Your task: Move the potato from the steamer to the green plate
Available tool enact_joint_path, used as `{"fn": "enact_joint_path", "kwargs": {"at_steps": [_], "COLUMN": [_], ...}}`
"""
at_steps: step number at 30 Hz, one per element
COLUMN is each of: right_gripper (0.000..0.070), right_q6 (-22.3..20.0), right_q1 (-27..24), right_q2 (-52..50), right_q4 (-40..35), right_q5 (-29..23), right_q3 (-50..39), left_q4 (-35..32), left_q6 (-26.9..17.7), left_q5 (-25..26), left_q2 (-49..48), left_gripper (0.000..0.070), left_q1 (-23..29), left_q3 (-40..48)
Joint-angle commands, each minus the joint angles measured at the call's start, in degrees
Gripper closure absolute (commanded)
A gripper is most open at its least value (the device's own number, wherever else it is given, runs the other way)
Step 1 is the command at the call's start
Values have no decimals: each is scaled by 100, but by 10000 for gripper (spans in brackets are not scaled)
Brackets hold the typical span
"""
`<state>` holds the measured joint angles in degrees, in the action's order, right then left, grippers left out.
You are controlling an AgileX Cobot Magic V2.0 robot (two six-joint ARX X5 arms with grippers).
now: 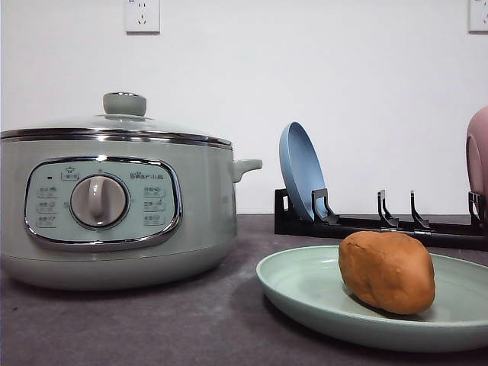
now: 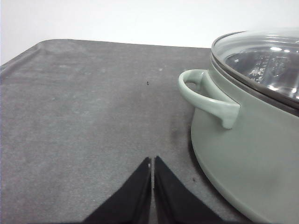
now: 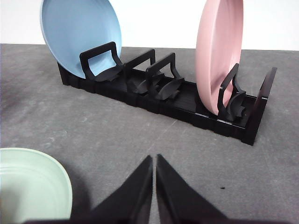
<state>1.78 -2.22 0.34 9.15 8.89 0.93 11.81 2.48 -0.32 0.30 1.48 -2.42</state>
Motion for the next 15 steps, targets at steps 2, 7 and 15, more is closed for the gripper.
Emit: {"fn": "enact_joint_path", "kwargs": {"at_steps": [2,7,15], "right_gripper": [700,700,700], "right_q6": [59,59,59], "right_q1": [-2,-2,-2], "right_q2": [-13,-13,-13], "right_q4": [-11,-11,-12], "right_q5": [1,1,1], "right_q3": [-28,-28,-28], "left_q4": [31,31,31], "left_q6": [15,15,15], "left_q5": [-15,-15,-15], "left_q2": [-11,-11,-11], "left_gripper": [700,700,700], "left_q1": [0,0,0], "left_q3": [107,107,107]}}
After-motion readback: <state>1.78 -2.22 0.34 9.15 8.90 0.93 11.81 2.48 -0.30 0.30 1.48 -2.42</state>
